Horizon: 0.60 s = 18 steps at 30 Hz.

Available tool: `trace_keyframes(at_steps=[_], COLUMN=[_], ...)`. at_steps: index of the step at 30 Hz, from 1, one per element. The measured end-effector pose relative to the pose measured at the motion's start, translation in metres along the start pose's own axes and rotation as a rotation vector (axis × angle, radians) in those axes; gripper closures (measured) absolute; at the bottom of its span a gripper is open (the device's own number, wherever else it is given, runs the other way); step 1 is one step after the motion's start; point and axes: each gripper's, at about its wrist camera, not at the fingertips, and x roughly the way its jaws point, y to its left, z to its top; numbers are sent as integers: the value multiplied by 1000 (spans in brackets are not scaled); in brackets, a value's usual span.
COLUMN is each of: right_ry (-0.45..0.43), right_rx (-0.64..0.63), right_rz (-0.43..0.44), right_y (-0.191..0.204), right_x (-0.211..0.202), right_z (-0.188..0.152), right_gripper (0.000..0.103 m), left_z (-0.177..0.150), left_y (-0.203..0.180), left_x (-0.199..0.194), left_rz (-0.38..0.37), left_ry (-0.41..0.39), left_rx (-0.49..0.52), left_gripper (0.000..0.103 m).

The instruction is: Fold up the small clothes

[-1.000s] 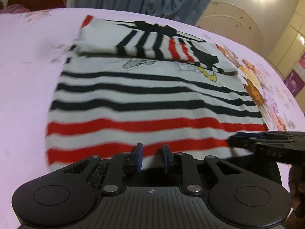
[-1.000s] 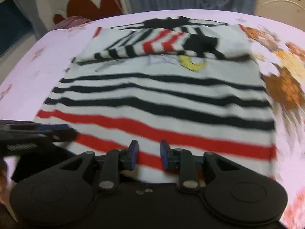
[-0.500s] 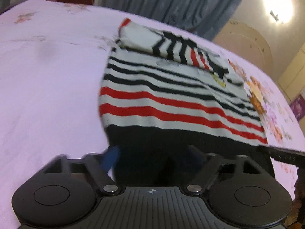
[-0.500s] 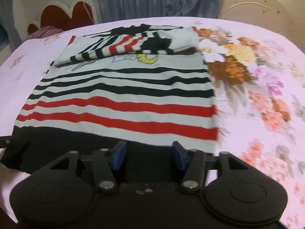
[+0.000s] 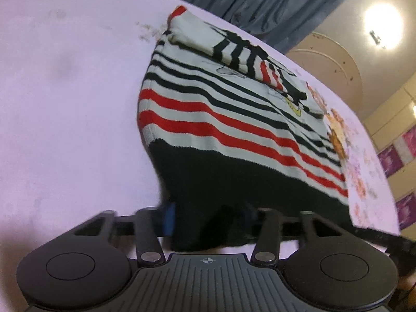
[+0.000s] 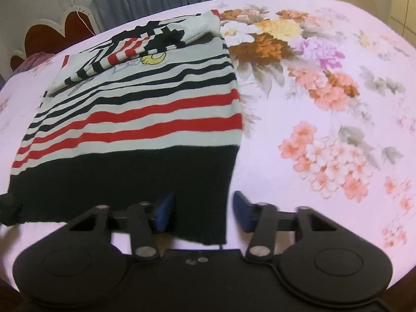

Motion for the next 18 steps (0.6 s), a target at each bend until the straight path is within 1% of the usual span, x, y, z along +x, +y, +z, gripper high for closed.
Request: trace_keyframes(at_steps=[1, 2, 3, 4, 6, 10, 14, 17, 18], right_ry=[7, 12, 19, 23, 14, -58, -154, -209, -228], right_rx=[4, 8, 19, 33, 58, 80, 78, 73, 69], right_rz=[6, 19, 39, 55, 96, 164, 192, 199, 197], right_y=[1, 1, 0, -2, -4, 0, 8, 14, 17], right_x=[1, 1, 1, 1, -3, -19, -25, -17, -10], right_z=[2, 4, 7, 10, 18, 44, 90, 129, 146], right_gripper=[80, 85, 92, 92, 93, 94, 94, 98, 99], left_z=[3, 6, 9, 13, 22, 58, 109, 154, 168], left_y=[2, 4, 4, 4, -2, -18, -34, -40, -41], left_x=[2, 3, 4, 5, 2, -5, -4, 8, 14], left_rz=[-10, -23, -39, -52, -80, -143, -180, -202, -204], left_ry=[8, 16, 22, 23, 0, -73, -188, -252, -275], left_rx=[-12, -20, -29, -33, -17, 0, 10, 3, 2], left_gripper=[70, 82, 87, 91, 92, 92, 92, 92, 92])
